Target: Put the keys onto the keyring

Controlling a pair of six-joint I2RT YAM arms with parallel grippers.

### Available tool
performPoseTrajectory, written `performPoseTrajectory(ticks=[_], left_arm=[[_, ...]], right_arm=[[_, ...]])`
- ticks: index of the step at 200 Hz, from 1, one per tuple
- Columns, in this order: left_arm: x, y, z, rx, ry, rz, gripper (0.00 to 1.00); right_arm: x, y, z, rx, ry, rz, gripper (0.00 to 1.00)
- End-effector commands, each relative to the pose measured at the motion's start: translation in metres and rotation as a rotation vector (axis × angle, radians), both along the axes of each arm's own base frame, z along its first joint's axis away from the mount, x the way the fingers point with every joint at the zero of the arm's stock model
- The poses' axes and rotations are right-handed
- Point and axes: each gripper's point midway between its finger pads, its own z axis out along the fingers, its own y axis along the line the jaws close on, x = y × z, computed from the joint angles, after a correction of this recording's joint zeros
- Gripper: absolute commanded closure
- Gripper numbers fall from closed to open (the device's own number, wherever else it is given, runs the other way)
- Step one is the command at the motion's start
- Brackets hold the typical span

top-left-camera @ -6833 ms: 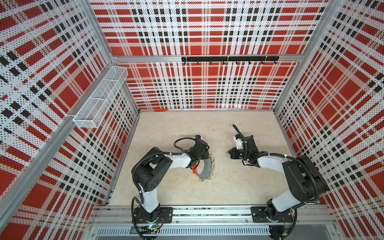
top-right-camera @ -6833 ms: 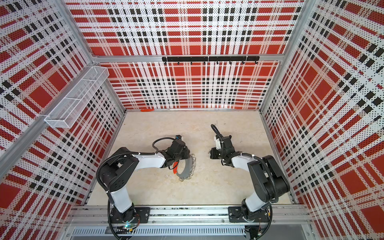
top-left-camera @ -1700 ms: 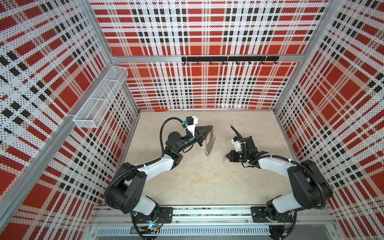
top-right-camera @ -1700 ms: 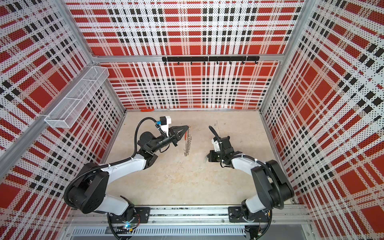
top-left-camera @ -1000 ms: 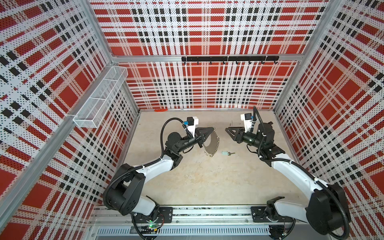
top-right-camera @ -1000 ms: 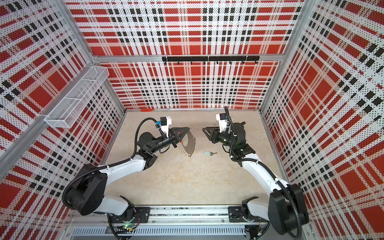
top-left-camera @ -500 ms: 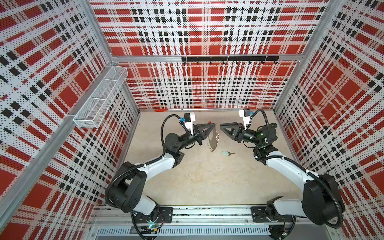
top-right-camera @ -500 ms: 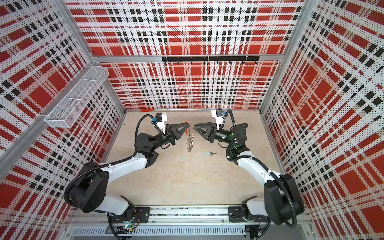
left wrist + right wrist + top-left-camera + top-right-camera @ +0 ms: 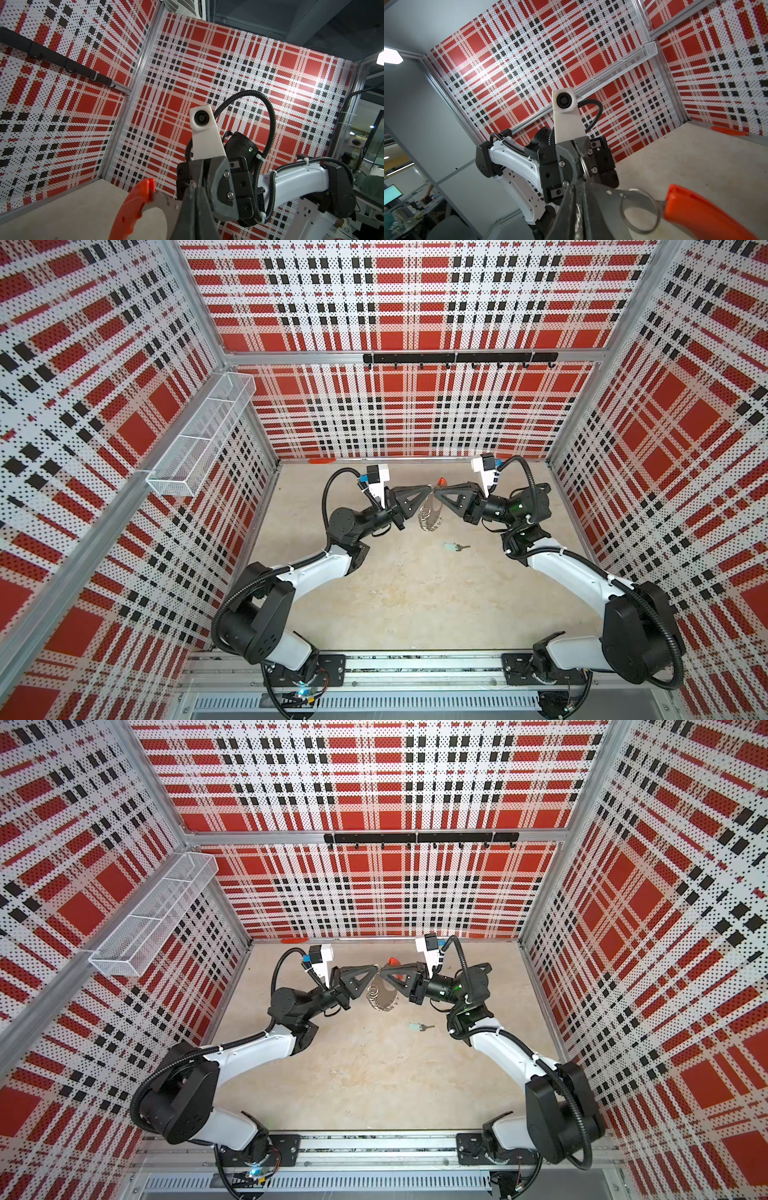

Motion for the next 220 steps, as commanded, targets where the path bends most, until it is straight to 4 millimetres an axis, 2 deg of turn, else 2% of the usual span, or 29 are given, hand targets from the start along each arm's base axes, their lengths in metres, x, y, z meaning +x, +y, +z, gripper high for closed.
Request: performPoseTrajectory(ticks=[1, 57, 107, 117, 132, 150, 187, 220], left_arm=[[-0.008, -0.002, 0.02, -0.033, -0.062, -0.025, 1.0], [-0.01, -0.002, 0.02, -0.037, -0.059, -0.031, 1.0], [-0.011, -0.005, 0.02, -0.04, -0.048, -0.048, 1.0], [-0.011, -0.004, 0.021, -0.042, -0.05, -0.046, 1.0], [-0.011, -0.001, 0.024, -0.048, -0.053, -0.041, 1.0], [-0.01, 0.002, 0.026, -0.053, -0.052, -0.037, 1.0], [-0.011, 0.0, 0.028, -0.055, -0.051, -0.046, 1.0], [-0.013, -0.001, 0.03, -0.059, -0.054, -0.052, 1.0]], right_arm=[[-0.003, 0.007, 0.007, -0.005, -0.034, 0.012, 0.92], [0.005, 0.007, 0.001, -0.032, -0.034, -0.031, 0.85], [0.004, 0.008, 0.004, -0.025, -0.046, -0.014, 0.92], [0.005, 0.007, 0.002, -0.033, -0.041, -0.026, 0.9], [0.01, 0.001, -0.001, -0.046, -0.032, -0.068, 0.78], [0.013, -0.01, -0.003, -0.044, -0.026, -0.105, 0.73], [0.011, -0.011, 0.002, -0.032, -0.03, -0.084, 0.72], [0.014, -0.009, -0.002, -0.032, -0.014, -0.066, 0.72]])
